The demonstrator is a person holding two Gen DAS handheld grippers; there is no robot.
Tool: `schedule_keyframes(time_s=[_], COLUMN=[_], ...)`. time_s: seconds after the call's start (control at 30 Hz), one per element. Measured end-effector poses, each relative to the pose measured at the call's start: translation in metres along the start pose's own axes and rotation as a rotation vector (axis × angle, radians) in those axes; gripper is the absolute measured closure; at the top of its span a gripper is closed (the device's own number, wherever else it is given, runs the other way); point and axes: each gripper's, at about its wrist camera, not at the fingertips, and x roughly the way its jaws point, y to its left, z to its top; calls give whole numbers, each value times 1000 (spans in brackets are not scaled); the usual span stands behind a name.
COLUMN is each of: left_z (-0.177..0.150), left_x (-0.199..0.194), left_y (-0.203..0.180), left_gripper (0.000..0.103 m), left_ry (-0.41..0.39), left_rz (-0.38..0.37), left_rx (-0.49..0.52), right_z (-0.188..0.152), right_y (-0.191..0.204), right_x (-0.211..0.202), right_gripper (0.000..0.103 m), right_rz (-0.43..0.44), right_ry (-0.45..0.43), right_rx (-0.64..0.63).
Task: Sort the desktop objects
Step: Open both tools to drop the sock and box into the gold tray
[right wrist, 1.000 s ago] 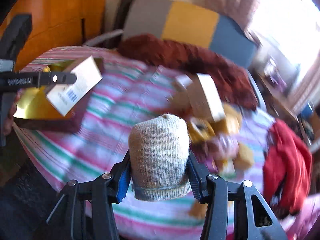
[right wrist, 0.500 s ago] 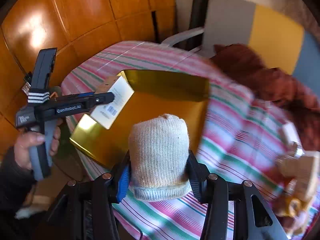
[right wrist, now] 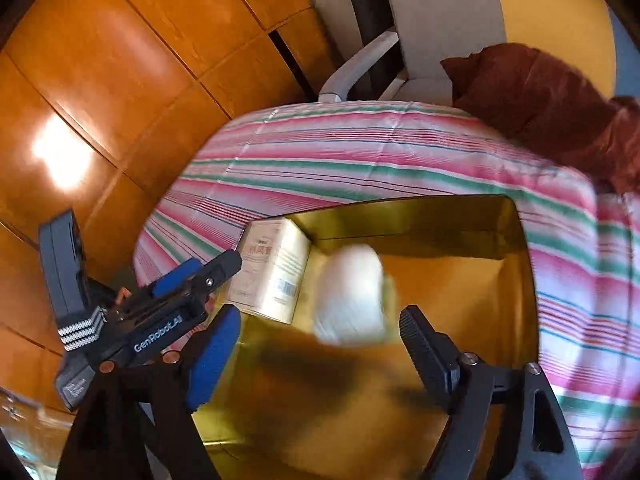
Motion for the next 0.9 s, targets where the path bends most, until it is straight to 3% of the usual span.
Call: schedule_keyframes(time_s=[0.17,0.4,0.63,0.9], left_z=[-22,-52,-64,-74], left_x=[-20,-50,-75,-77], left_y=[11,-6,-42,-91], left_gripper=[29,29,29,30], left_ry=[-9,-14,-47,20], left_rz=[-29,-117,-189,-299], left_rx=[-45,4,98,184], right_z=[-29,-76,-115,-173], right_y=[-2,-8,-13,-73], right_x=[-14,-42,-91,-161], right_gripper=[21,20,17,15], right_rz=[-28,-118,-228,-349], right_ry=[-1,-35,-141,-197], right_rx=[-11,-52,-108,21])
